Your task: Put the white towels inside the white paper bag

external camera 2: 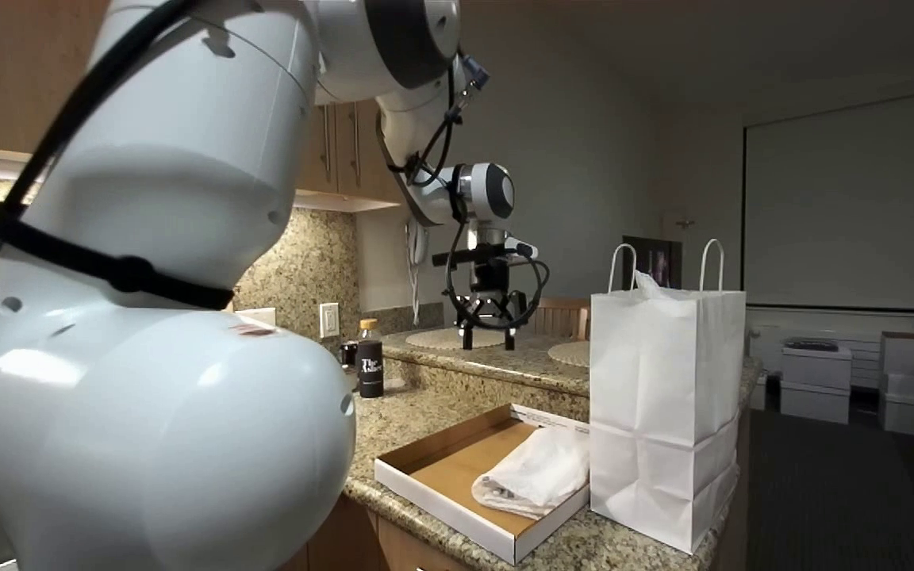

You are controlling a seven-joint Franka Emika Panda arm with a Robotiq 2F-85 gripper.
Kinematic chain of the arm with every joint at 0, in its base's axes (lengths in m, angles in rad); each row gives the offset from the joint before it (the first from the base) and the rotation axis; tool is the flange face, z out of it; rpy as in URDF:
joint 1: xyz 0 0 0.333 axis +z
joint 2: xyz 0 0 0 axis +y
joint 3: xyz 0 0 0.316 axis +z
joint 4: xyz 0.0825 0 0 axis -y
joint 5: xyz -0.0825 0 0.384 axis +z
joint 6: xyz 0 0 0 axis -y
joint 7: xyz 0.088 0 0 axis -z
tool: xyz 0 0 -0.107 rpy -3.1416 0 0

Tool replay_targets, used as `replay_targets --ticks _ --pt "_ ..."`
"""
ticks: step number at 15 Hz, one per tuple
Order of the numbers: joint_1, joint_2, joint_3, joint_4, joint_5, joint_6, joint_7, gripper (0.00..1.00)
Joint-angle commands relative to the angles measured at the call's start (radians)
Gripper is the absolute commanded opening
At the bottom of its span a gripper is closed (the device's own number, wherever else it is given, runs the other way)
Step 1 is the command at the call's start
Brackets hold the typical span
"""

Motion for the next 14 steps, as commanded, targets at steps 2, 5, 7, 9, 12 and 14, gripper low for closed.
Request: replay_targets --ticks 2,5,7,9,12,14 --pt "0.013 0.082 -0.025 -0.033 -0.032 0.159 0.036 1.0" --pt "0.043 0.105 -0.044 -0.058 -0.074 0.221 0.11 1.0" --pt "0.029 0.133 -0.037 -0.022 -0.042 0.187 0.058 1.0" --pt "0.032 0.136 -0.037 -0.019 -0.042 0.187 0.058 1.0" --pt "0.034 0.226 -0.04 0.051 -0.049 0.155 0.042 1.0" --pt "0.033 0.286 -0.044 0.089 -0.047 0.131 0.031 1.0"
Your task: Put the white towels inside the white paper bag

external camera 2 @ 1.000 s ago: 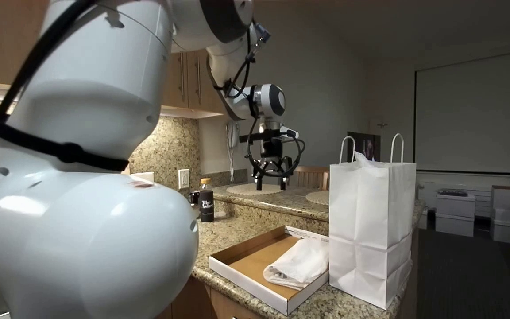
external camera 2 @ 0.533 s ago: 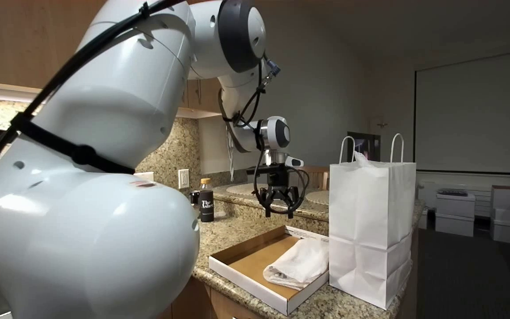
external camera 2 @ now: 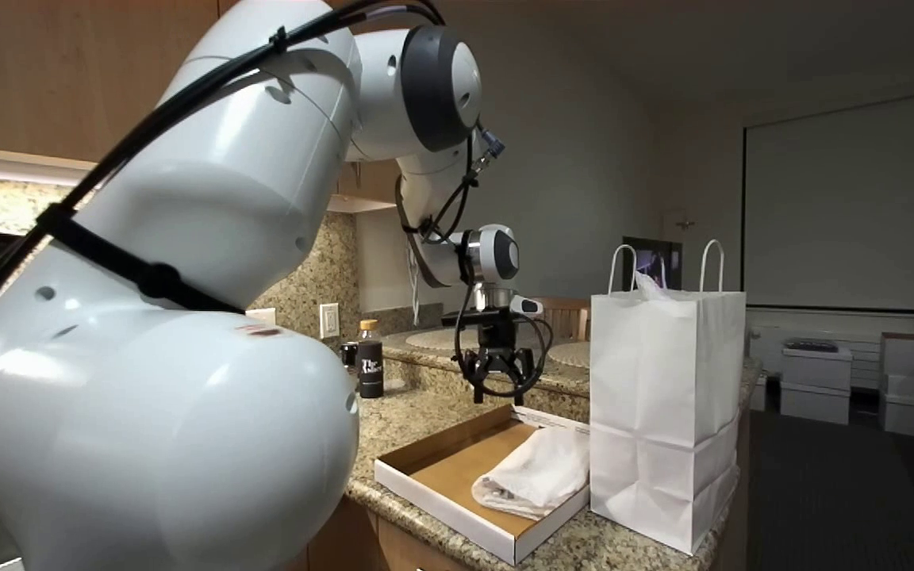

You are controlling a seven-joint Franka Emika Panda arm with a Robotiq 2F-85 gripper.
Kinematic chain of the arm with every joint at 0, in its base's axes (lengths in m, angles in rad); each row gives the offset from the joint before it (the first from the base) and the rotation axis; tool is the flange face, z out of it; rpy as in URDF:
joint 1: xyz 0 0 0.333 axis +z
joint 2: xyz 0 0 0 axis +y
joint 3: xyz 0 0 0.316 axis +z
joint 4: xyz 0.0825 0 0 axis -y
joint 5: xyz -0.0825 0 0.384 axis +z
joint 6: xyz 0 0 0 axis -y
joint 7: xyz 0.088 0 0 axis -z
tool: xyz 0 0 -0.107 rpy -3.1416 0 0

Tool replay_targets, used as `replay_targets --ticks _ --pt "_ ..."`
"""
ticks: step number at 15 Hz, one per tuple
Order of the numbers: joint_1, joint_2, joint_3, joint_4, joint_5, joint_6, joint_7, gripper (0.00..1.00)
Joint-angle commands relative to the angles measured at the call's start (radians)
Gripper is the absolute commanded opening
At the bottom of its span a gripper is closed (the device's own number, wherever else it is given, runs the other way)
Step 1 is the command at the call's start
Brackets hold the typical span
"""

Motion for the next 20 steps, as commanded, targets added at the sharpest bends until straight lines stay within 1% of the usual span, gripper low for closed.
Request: replay_targets --ticks 1,5,9,12,15,20 --pt "0.002 0.125 -0.015 0.1 0.0 -0.058 -0.031 1.0" --pt "-0.002 0.242 -0.039 0.19 0.0 -0.122 -0.037 1.0" --pt "-0.022 0.309 -0.068 0.267 0.008 -0.199 -0.045 1.0" --pt "-0.032 0.352 -0.075 0.327 0.005 -0.264 -0.068 1.0" --pt "-0.043 0.385 -0.07 0.376 0.011 -0.307 -0.108 1.0" --pt "-0.065 0.451 -0.039 0.466 0.047 -0.38 -0.218 1.0"
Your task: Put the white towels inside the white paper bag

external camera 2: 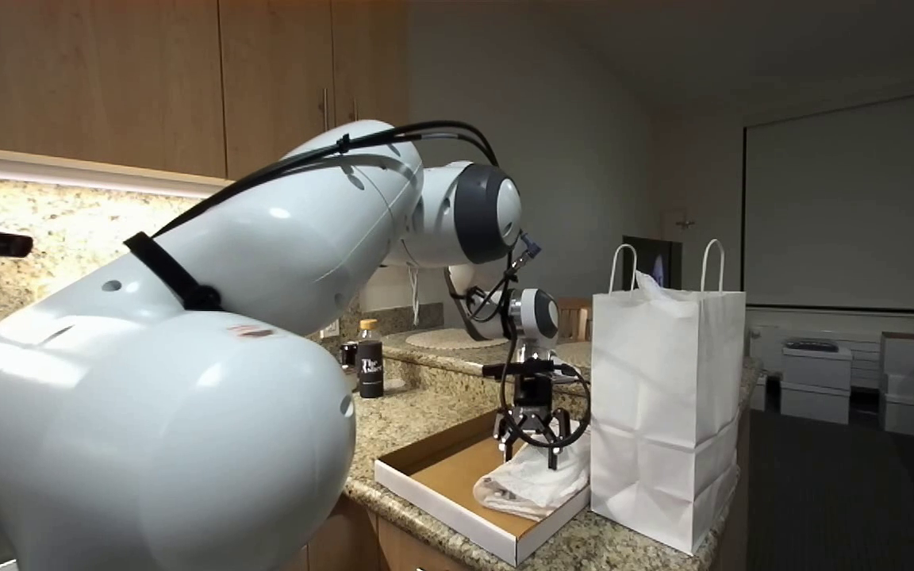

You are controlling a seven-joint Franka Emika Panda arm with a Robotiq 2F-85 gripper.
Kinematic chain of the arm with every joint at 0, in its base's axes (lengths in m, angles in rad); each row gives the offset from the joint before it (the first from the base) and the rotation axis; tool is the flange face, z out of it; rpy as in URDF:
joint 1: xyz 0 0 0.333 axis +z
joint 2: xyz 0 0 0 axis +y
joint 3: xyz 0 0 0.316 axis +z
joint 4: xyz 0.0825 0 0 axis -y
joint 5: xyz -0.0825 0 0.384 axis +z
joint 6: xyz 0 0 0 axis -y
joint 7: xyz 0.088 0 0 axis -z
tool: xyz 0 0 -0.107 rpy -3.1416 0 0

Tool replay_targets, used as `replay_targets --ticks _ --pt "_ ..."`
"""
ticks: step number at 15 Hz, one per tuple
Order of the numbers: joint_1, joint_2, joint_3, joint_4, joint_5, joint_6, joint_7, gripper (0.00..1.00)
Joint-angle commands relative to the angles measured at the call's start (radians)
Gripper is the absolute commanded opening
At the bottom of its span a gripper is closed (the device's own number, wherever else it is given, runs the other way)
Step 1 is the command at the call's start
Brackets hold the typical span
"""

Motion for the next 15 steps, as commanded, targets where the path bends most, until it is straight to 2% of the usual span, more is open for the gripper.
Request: replay_targets --ticks 1,2,8,13,15 --pt "-0.038 0.057 0.036 0.082 0.047 -0.075 -0.106 0.75" --pt "-0.042 0.068 0.04 0.096 0.057 -0.089 -0.121 0.74" --pt "-0.066 0.106 0.048 0.168 0.104 -0.159 -0.159 0.34" --pt "-0.105 0.102 0.074 0.177 0.166 -0.209 -0.22 0.03" --pt "-0.131 0.071 0.088 0.151 0.195 -0.221 -0.277 0.0"
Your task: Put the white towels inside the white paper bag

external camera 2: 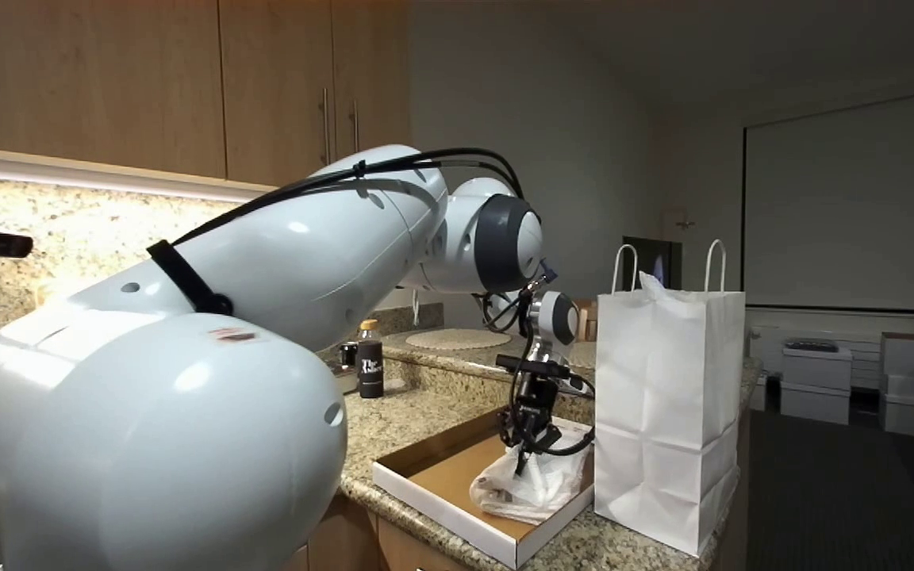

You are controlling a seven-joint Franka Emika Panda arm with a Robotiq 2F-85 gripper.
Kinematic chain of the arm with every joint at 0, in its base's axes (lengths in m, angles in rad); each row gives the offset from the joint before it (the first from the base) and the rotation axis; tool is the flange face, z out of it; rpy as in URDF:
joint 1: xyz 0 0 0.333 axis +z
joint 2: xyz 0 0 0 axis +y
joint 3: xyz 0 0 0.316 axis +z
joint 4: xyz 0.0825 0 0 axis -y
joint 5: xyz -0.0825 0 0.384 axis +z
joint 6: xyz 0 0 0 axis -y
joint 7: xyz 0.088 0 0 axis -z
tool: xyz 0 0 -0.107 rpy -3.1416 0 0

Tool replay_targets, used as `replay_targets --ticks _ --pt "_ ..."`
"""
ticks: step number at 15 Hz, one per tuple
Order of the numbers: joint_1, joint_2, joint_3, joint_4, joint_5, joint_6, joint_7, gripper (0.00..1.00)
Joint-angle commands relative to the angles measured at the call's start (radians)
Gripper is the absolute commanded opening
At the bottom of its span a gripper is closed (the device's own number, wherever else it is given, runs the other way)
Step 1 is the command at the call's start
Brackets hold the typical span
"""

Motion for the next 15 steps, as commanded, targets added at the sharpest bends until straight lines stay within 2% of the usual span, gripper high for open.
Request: replay_targets --ticks 1,8,12,15 --pt "-0.06 -0.042 0.037 -0.03 0.057 -0.035 -0.108 0.0" --pt "-0.16 -0.329 0.061 -0.279 0.131 0.108 -0.317 0.02" --pt "-0.162 -0.501 0.061 -0.422 0.123 0.161 -0.42 0.02" --pt "-0.146 -0.577 0.069 -0.48 0.115 0.153 -0.478 0.02"
